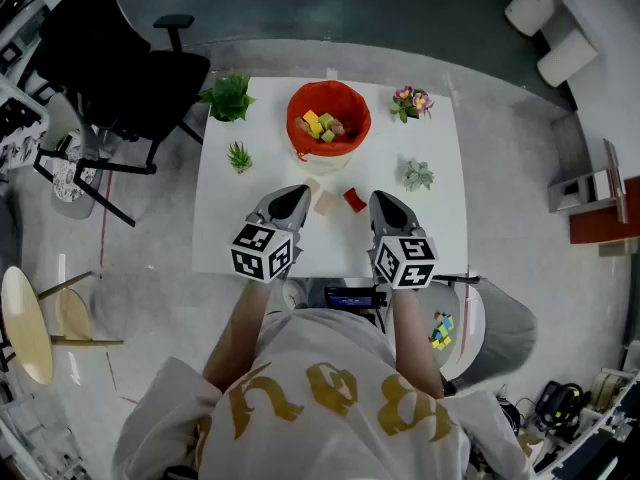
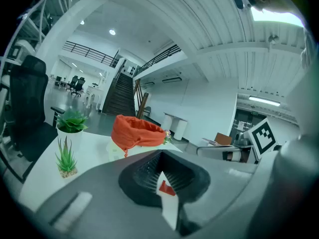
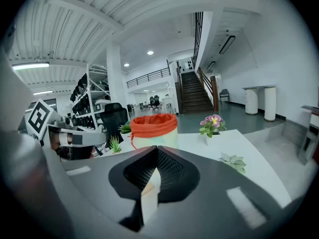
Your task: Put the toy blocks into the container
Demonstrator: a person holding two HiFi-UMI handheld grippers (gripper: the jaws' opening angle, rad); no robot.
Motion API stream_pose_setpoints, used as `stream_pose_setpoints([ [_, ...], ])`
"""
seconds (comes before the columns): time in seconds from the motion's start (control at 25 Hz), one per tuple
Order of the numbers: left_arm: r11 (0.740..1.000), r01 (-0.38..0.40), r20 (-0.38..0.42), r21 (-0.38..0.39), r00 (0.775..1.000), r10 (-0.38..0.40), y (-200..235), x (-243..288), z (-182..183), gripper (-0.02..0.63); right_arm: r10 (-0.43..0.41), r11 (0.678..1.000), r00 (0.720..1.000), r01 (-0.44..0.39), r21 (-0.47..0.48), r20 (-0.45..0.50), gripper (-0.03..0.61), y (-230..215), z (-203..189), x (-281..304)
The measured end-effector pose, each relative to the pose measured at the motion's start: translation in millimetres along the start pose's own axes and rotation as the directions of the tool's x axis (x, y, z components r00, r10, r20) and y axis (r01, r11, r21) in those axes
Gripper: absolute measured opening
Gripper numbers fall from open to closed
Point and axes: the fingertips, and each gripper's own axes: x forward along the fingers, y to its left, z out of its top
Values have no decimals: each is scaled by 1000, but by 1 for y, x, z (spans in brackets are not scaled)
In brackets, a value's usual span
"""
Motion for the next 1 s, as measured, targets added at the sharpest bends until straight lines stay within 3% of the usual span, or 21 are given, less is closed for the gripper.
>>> stream_pose_setpoints([
  [0.4, 1000, -7, -12, -19, 1000, 7, 4, 0, -7, 0, 10, 1000, 1000, -11, -21, -26, 27, 2, -10, 5],
  [0.56, 1000, -12, -27, -22, 1000, 11, 4, 2, -12, 0, 16, 997, 998, -21, -79, -62, 29, 4, -18, 6],
  [0.64, 1000, -1, -33, -29, 999, 0, 3, 4, -16, 0, 21, 993, 996, -30, -110, -85, 80, 7, -24, 7],
  [0.84, 999, 31, -58, -32, 998, -33, -4, 10, -28, 0, 28, 987, 992, -47, -152, -126, 125, 8, -38, 7],
  [1.0, 999, 37, -85, -29, 996, -40, -7, 14, -37, 0, 45, 985, 987, -70, -160, -156, 123, 9, -46, 7],
])
